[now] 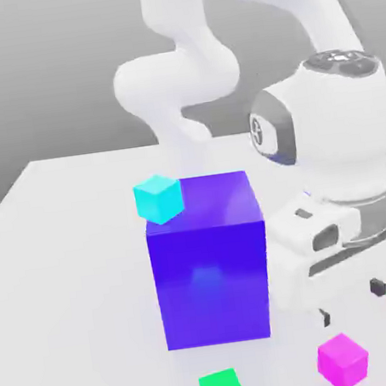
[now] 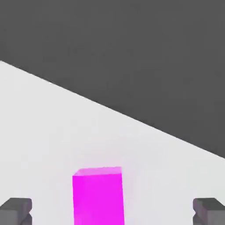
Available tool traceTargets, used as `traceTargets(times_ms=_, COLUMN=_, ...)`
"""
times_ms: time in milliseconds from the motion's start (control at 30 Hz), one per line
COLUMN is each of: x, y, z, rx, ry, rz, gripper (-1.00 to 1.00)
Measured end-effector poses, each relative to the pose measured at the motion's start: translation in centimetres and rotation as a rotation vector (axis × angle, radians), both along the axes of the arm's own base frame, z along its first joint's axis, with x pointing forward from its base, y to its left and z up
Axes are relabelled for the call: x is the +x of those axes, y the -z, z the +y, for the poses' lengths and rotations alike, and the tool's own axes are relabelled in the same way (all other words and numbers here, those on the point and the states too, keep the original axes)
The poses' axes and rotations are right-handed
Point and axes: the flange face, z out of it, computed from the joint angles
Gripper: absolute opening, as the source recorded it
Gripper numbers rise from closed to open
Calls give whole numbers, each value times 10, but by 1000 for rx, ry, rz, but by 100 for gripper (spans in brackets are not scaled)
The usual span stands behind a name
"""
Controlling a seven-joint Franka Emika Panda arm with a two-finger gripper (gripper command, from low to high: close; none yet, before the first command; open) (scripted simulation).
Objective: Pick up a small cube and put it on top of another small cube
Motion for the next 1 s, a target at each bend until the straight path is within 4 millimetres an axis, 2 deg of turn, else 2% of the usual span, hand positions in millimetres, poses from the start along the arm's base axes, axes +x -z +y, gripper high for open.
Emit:
traceTargets(times_ms=133, x=-3, y=56, z=2, rx=-13, ry=-12, rz=15, gripper=0)
traceTargets(times_ms=167, x=-4, y=68, z=2, rx=-13, ry=-12, rz=16, gripper=-100)
traceTargets(times_ms=400, x=-4, y=71, z=2, rx=-13, ry=-13, rz=16, gripper=-100)
traceTargets(times_ms=533, x=-4, y=27, z=3, rx=-13, ry=-13, rz=16, gripper=-100)
traceTargets(times_ms=567, x=-2, y=15, z=-4, rx=-14, ry=-10, rz=16, gripper=-100)
traceTargets(times_ms=667, x=19, y=-11, z=-72, rx=-16, ry=15, rz=16, gripper=-100)
traceTargets(times_ms=767, x=30, y=-31, z=-146, rx=-13, ry=41, rz=17, gripper=-100)
traceTargets(times_ms=833, x=33, y=-17, z=-164, rx=-12, ry=47, rz=17, gripper=-100)
traceTargets(times_ms=900, x=33, y=8, z=-169, rx=-12, ry=49, rz=17, gripper=-100)
traceTargets(times_ms=933, x=32, y=19, z=-170, rx=-12, ry=50, rz=17, gripper=100)
traceTargets(times_ms=1000, x=32, y=19, z=-170, rx=-12, ry=50, rz=17, gripper=100)
